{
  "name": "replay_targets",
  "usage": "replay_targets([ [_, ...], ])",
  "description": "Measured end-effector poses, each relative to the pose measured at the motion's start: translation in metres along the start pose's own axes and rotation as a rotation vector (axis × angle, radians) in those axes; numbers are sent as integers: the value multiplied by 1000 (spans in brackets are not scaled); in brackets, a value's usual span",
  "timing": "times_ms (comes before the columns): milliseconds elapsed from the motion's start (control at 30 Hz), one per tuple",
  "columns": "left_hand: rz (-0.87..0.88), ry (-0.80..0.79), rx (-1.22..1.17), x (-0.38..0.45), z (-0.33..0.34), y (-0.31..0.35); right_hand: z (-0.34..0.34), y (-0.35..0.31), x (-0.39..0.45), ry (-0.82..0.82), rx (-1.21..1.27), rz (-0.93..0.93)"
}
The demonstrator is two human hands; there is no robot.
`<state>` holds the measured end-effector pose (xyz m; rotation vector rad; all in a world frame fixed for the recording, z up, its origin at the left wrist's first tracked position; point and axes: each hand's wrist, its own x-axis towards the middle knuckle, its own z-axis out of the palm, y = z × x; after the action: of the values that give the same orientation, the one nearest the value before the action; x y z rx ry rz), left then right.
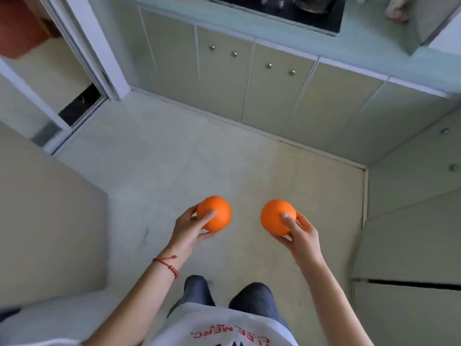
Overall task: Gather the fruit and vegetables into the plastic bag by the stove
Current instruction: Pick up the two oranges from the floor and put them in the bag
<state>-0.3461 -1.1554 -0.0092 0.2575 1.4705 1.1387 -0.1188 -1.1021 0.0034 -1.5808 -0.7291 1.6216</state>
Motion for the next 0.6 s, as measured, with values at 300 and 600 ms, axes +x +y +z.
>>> replay_targets([
  [300, 28, 200, -150, 9, -62, 17, 82, -9, 33, -231, -177, 36],
  [600, 53, 327, -197, 52, -54, 55, 127, -51, 102, -368, -279, 30],
])
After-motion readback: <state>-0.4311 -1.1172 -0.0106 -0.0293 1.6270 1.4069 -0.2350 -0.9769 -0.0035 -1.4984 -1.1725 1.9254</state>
